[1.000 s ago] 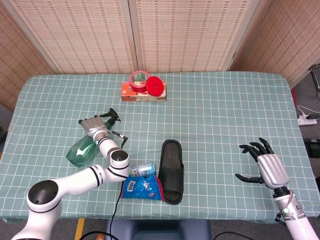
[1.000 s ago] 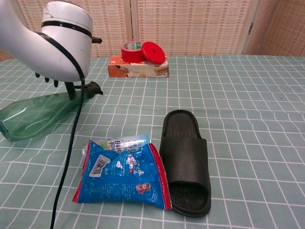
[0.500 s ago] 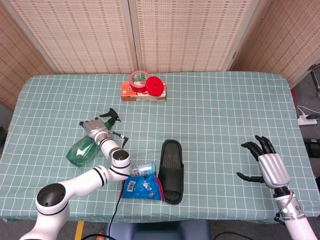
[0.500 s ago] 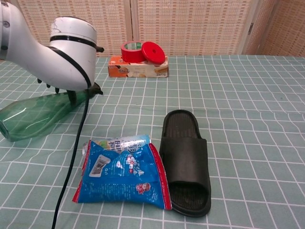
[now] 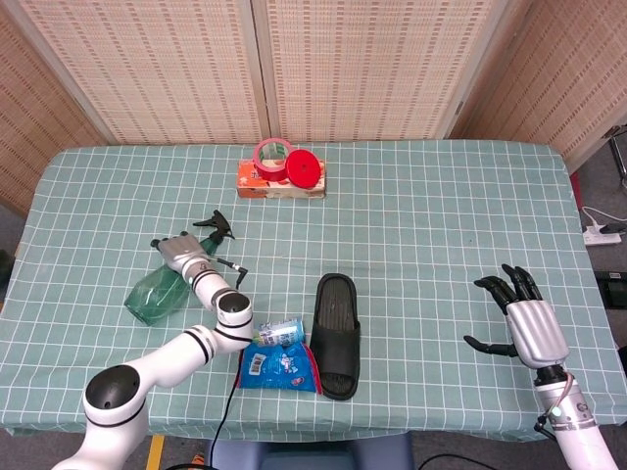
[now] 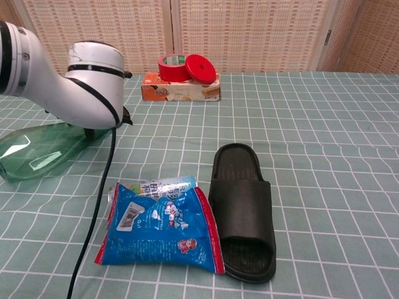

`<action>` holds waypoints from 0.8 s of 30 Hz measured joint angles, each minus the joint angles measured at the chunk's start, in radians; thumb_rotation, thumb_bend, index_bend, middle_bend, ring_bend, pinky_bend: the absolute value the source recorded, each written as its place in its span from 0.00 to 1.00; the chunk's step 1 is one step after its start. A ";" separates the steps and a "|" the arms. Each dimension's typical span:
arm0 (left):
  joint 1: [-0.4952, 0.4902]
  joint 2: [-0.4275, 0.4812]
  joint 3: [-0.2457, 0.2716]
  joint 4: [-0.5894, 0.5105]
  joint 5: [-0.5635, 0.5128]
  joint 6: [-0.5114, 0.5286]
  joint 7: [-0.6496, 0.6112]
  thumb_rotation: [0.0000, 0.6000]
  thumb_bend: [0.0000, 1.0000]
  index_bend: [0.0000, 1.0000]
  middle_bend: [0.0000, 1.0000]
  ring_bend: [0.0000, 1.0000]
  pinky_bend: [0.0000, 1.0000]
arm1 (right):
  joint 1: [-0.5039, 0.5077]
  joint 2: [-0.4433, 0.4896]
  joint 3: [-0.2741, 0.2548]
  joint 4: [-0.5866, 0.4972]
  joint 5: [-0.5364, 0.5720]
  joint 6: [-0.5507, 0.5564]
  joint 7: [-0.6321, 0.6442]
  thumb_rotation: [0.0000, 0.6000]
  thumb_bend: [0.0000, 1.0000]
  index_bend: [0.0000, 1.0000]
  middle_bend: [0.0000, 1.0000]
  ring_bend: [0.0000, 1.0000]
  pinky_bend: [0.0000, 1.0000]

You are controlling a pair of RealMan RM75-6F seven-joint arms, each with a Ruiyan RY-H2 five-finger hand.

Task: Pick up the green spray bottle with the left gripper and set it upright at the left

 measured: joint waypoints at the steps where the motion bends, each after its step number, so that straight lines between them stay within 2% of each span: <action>1: 0.000 -0.004 -0.004 0.005 0.001 -0.002 0.005 1.00 0.24 0.16 0.21 0.15 0.10 | 0.000 0.000 0.000 0.000 0.000 -0.001 0.001 1.00 0.00 0.23 0.20 0.00 0.00; 6: 0.000 -0.018 -0.020 0.031 0.012 -0.009 0.021 1.00 0.25 0.30 0.35 0.21 0.14 | 0.000 0.002 0.000 -0.001 0.001 -0.002 0.009 1.00 0.00 0.23 0.20 0.00 0.00; 9: -0.001 -0.021 -0.024 0.039 0.029 -0.013 0.016 1.00 0.26 0.34 0.40 0.24 0.16 | 0.000 0.003 0.000 -0.002 0.001 -0.003 0.010 1.00 0.00 0.23 0.20 0.00 0.00; 12: -0.001 -0.023 -0.024 0.043 0.043 -0.017 0.006 1.00 0.29 0.46 0.53 0.35 0.23 | 0.001 0.004 0.001 -0.002 0.002 -0.004 0.012 1.00 0.00 0.23 0.20 0.00 0.00; 16: 0.004 -0.021 -0.013 0.043 0.093 -0.021 -0.026 1.00 0.32 0.55 0.63 0.43 0.29 | 0.000 0.006 0.000 -0.003 0.001 -0.006 0.020 1.00 0.00 0.23 0.20 0.00 0.00; 19: 0.018 -0.011 -0.001 0.027 0.143 -0.021 -0.065 1.00 0.33 0.59 0.68 0.47 0.32 | 0.000 0.008 0.000 -0.004 0.002 -0.007 0.023 1.00 0.00 0.23 0.20 0.00 0.00; 24: 0.047 0.032 0.010 -0.059 0.219 -0.014 -0.146 1.00 0.34 0.61 0.70 0.50 0.34 | -0.001 0.008 0.000 -0.005 0.003 -0.007 0.022 1.00 0.00 0.23 0.20 0.00 0.00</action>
